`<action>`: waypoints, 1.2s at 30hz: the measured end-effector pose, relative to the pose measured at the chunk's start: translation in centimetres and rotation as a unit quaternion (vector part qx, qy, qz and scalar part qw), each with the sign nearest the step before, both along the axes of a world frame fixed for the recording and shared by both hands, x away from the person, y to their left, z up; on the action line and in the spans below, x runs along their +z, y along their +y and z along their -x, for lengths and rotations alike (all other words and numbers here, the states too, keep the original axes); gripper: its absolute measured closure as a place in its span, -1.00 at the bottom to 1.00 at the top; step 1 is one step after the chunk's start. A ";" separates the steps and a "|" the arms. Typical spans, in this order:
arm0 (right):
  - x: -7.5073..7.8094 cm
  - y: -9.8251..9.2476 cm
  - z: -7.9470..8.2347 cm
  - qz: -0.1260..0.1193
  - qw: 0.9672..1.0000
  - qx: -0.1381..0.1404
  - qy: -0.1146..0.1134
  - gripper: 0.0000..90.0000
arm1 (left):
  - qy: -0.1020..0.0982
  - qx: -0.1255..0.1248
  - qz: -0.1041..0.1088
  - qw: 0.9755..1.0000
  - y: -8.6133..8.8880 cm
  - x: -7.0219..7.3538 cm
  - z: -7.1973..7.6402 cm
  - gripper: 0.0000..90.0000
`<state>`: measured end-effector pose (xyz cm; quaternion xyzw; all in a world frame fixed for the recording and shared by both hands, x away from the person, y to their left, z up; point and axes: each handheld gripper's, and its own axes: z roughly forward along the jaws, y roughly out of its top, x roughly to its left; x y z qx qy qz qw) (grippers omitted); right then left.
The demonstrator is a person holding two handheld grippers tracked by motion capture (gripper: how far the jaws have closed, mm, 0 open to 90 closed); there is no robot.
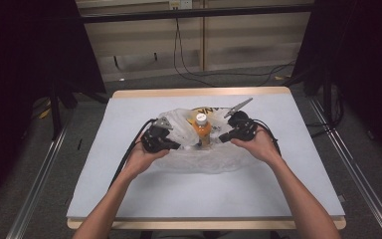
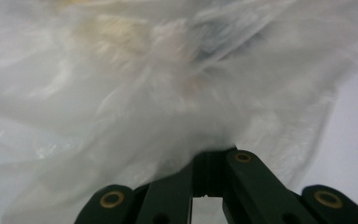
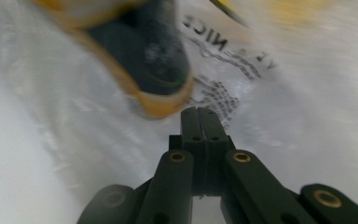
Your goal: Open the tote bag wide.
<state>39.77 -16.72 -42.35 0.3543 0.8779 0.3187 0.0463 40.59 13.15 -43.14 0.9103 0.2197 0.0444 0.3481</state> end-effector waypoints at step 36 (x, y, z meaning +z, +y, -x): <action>-3.5 -5.9 0.1 0.092 0.994 -0.037 0.046 1.00 | 0.020 0.016 -0.074 0.997 4.6 -2.9 -0.9 1.00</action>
